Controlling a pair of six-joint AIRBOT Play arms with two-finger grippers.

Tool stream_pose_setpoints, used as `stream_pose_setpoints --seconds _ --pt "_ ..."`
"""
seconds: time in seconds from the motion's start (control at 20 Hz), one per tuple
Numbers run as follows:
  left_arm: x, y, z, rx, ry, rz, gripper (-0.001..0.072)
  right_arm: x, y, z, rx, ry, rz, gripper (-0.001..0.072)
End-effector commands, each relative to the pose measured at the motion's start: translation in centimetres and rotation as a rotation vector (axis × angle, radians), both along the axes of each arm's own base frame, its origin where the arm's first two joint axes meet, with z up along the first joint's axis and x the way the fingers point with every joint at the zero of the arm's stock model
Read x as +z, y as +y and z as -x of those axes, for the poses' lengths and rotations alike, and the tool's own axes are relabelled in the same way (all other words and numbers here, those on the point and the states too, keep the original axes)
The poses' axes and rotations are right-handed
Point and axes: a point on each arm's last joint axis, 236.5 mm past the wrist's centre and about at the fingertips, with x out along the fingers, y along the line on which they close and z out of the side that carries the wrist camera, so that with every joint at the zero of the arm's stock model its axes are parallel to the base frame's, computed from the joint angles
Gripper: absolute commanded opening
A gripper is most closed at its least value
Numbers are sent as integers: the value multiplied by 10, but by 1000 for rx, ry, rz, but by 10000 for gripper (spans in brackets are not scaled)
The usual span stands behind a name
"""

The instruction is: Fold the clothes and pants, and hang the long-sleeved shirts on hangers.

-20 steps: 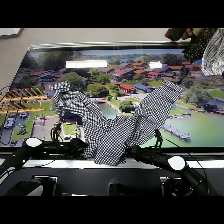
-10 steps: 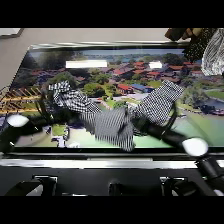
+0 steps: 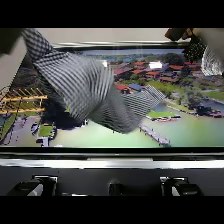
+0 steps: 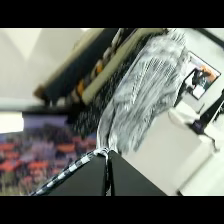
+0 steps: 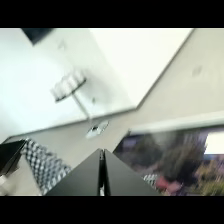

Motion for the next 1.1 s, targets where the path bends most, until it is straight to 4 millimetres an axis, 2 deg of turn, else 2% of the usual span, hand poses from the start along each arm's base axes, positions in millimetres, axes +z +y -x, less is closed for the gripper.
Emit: stream_pose_setpoints --seconds 0.0,0.1,0.2,0.25,0.4,0.5,0.6,0.65,0.75,0.85,0.95,1.05 --pt "53 13 63 75 -129 -22 19 47 6 71 25 -117 116 29" --pt "52 16 84 103 -118 -43 19 44 2 80 6 -86 142 29" --pt "39 16 86 106 -67 -74 19 23 -11 64 -64 -9 204 29" --pt "32 17 79 110 -48 -91 19 10 -18 52 -96 34 244 29" --pt "18 17 42 109 11 -75 19 -17 -29 14 -142 133 307 30" --pt "13 7 10 81 42 -8 19 -42 -31 -14 -140 211 370 30" --pt "4 -15 -27 46 68 61 19 -69 -37 -40 -145 286 448 30" --pt "-7 -32 -48 30 93 84 19 -84 -44 -55 -165 327 487 31" --pt "-43 -67 -89 11 163 106 19 -112 -66 -81 -241 407 552 33" --pt "-96 -95 -132 18 254 100 19 -148 -89 -102 -307 502 623 35" --pt "-164 -109 -172 32 372 66 19 -194 -98 -114 -309 610 669 68" --pt "-232 -113 -198 33 494 17 19 -252 -93 -121 -269 737 648 76"
